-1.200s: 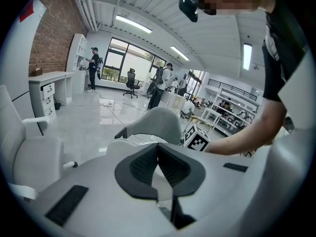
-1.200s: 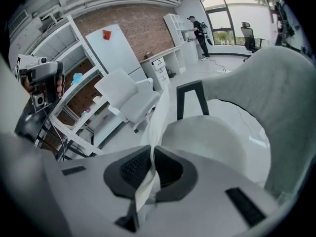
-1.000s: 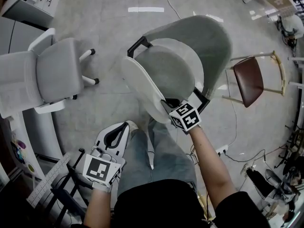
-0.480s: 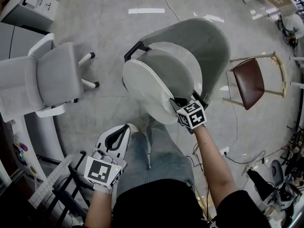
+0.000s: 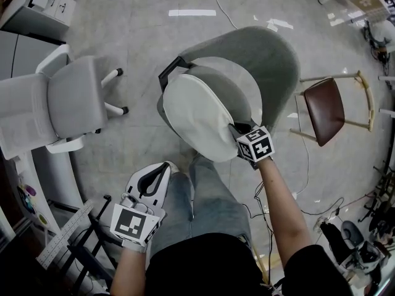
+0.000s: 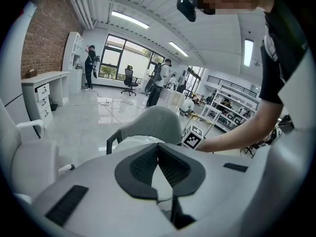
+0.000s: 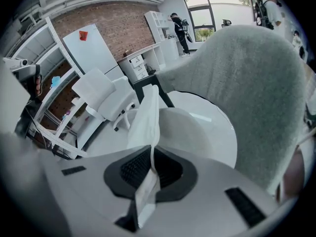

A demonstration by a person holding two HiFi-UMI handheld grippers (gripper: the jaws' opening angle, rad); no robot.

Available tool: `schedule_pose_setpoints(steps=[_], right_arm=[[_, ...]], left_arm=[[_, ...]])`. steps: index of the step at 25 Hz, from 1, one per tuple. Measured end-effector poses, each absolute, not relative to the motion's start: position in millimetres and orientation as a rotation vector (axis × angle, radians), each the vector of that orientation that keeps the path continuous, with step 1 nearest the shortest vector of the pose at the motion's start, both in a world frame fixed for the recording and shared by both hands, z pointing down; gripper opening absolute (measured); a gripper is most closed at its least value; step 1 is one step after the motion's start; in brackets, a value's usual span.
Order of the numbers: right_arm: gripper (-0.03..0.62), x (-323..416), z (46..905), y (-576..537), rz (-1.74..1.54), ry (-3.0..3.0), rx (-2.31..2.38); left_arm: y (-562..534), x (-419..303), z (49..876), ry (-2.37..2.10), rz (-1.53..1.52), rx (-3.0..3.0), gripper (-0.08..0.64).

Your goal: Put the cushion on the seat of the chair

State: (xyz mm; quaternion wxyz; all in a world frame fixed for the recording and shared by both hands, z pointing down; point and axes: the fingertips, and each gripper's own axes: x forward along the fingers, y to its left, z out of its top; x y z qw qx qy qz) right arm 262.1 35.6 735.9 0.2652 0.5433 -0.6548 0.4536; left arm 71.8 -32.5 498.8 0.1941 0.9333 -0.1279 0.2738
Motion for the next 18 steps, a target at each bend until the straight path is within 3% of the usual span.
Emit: schedule_pose_setpoints(steps=[18], right_arm=[[0.031, 335.1, 793.8, 25.1, 1.208, -1.593, 1.428]], left_arm=[[-40.8, 100.9, 515.7, -0.400, 0.804, 2.588, 0.012]])
